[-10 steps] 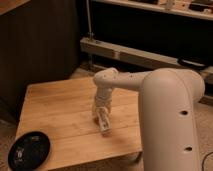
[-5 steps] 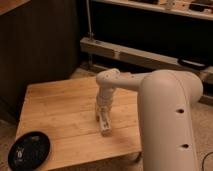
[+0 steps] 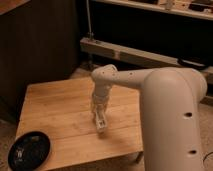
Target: Place the bottle in the ceramic bowl
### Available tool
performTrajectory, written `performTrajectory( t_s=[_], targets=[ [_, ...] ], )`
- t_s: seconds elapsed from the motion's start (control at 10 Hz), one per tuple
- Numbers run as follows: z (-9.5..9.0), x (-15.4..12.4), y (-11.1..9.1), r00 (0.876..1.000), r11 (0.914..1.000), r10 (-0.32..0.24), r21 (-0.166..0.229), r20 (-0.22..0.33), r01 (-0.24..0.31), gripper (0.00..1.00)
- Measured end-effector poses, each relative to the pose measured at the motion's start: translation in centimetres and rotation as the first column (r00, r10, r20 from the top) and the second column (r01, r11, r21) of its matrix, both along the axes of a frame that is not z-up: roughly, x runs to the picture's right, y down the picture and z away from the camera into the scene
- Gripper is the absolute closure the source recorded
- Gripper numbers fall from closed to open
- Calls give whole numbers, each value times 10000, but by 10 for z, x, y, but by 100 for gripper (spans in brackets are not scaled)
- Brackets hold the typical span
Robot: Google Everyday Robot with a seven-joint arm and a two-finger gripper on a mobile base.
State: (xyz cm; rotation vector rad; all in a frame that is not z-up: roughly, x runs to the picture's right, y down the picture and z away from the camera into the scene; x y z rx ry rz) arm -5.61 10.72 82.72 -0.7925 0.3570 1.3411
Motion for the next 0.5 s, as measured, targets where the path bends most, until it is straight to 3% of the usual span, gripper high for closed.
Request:
performTrajectory(
  t_s=[0.2,0.3,0.4,0.5],
  targets=[
    [-37,-36,-6,9949,9979,-60,647,1003,-5,100],
    [-56,-58,-8,9845,9951,-114,985,1753,-60,100],
    [-79,-80,-11,9571,9899,-88,1381,2897,-327,100],
    [-88,-90,-12,9404,9866,-57,1554,3400,-502,100]
  ],
)
